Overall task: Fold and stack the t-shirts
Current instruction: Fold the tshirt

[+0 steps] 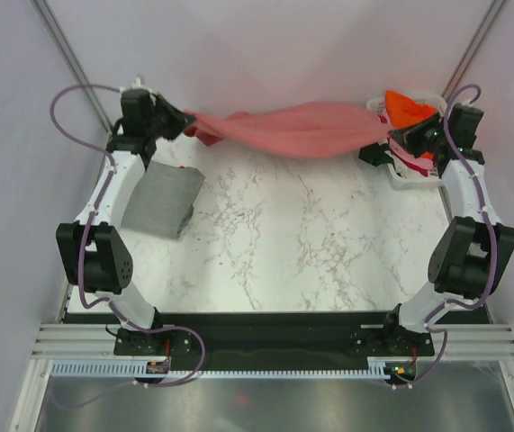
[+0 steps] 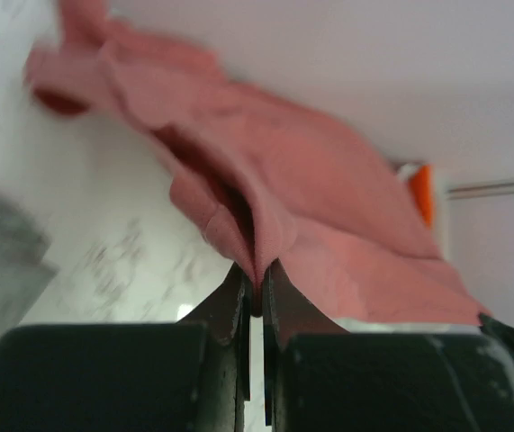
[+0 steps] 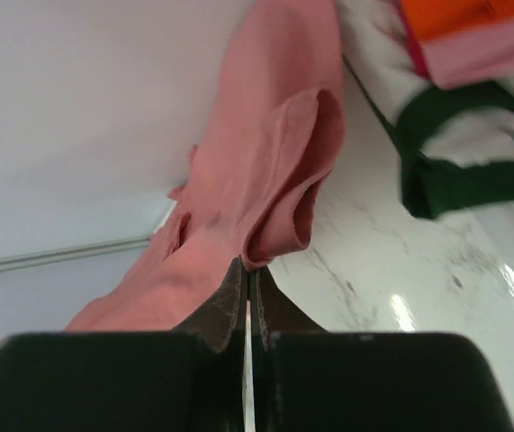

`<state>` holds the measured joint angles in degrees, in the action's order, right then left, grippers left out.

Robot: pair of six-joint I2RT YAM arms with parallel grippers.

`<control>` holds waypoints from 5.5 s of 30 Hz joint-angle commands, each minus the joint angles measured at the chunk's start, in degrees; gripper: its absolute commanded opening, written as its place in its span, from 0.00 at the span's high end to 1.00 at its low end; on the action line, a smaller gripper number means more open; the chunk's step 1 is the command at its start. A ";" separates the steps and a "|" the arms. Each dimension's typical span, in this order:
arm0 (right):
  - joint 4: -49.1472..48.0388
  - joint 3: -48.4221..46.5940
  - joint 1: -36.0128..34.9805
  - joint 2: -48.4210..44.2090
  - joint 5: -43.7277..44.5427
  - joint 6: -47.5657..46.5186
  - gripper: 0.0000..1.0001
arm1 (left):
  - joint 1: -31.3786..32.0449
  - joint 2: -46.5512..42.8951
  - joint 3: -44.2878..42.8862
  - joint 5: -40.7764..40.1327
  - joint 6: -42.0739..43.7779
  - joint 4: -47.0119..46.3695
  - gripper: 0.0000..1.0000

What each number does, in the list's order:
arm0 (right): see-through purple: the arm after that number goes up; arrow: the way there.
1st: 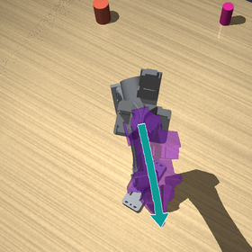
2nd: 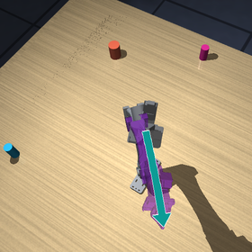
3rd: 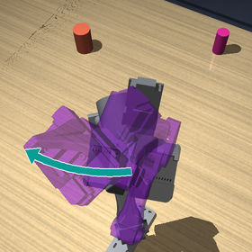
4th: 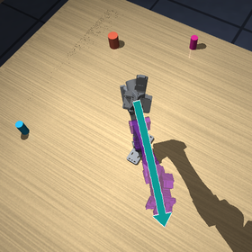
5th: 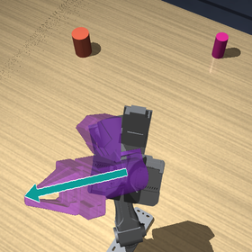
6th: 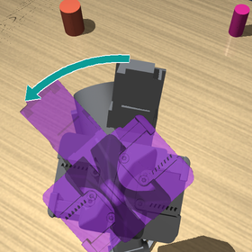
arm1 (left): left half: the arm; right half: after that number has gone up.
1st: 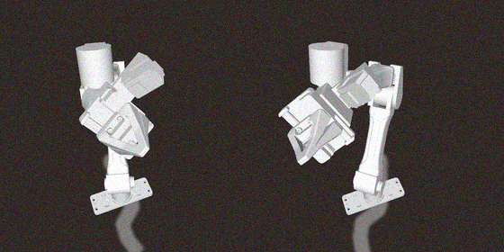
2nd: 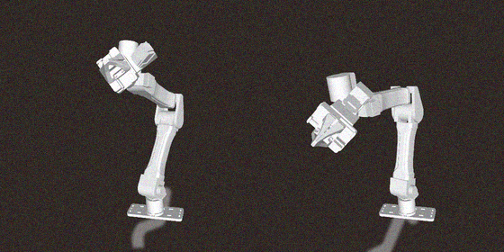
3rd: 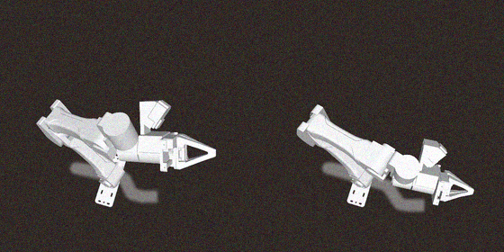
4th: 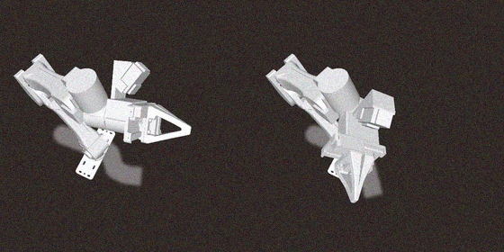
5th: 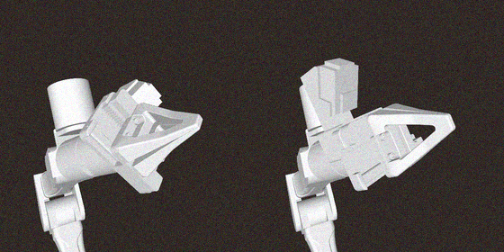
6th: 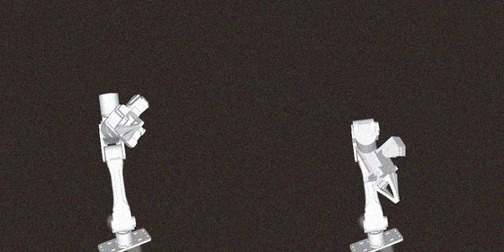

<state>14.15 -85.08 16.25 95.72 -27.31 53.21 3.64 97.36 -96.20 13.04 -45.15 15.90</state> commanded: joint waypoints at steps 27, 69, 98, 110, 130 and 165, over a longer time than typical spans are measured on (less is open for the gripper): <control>-0.09 47.89 3.52 -25.05 13.59 -14.45 1.00 | -0.04 -37.06 65.96 0.06 0.23 -11.77 0.98; 16.27 53.62 4.32 -59.96 23.28 -15.41 0.41 | 0.05 -65.73 71.78 -15.59 -4.17 12.31 0.34; -2.73 41.92 -9.75 -32.18 15.80 -19.73 0.40 | -0.65 -2.72 35.65 -12.24 5.42 -5.88 0.26; -3.78 42.10 -9.83 -31.30 14.65 -19.64 0.39 | -13.65 5.30 35.21 -7.15 0.94 -10.45 0.26; -3.26 32.00 -15.98 -21.99 18.25 -20.69 0.39 | -4.96 -7.36 28.36 -6.97 6.21 -7.64 0.00; -2.64 16.61 -20.56 -5.55 20.11 -24.65 0.38 | 3.30 55.30 -40.64 -4.44 9.20 13.01 0.25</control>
<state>12.51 -65.45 -4.25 89.12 -7.44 29.69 7.09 149.77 -134.39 4.58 -35.33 27.24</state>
